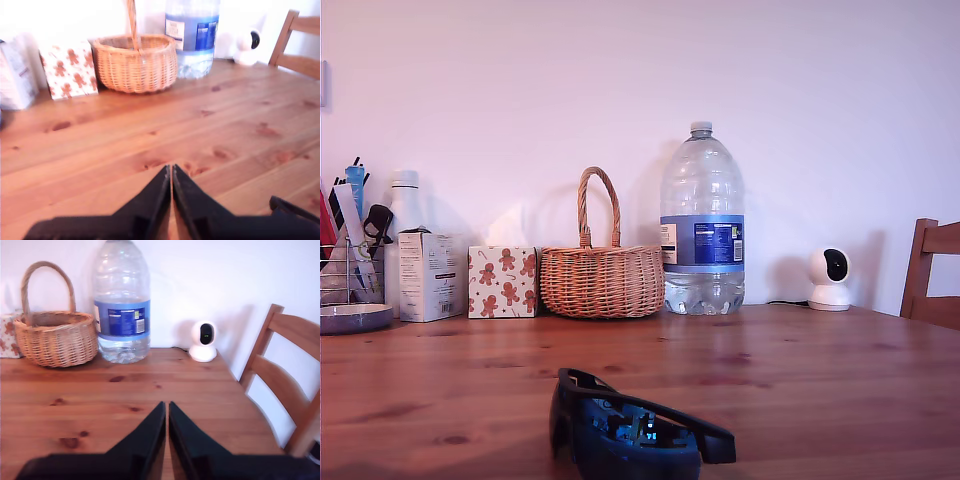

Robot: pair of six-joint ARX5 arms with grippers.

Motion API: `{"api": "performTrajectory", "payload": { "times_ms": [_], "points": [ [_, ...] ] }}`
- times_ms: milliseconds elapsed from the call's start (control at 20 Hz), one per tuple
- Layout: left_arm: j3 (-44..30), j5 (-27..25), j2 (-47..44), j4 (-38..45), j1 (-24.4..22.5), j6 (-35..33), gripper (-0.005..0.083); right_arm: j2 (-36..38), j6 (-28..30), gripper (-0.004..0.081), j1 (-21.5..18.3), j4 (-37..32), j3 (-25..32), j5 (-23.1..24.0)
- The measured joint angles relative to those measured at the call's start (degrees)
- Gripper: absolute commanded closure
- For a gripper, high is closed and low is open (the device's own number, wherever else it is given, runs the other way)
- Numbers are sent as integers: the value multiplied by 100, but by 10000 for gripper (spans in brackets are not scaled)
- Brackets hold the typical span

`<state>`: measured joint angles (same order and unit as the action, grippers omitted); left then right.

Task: Pick up the sunglasses and close them, then place them back on the table

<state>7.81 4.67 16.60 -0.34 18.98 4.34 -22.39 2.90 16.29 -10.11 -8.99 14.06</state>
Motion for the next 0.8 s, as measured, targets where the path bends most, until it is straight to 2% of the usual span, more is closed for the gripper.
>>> {"api": "performTrajectory", "payload": {
  "times_ms": [250, 350, 800],
  "points": [
    [0, -7, -1189, -737, 0, 2, 794, 656, -129, 782, 433, 542, 0, 140],
    [0, 42, -1460, -1064, 0, 109, 795, 710, -162, 782, 481, 813, 0, 140],
    [0, 44, -1543, -2350, 0, 118, 795, 710, -162, 782, 481, 2483, 2, 151]
  ]
}}
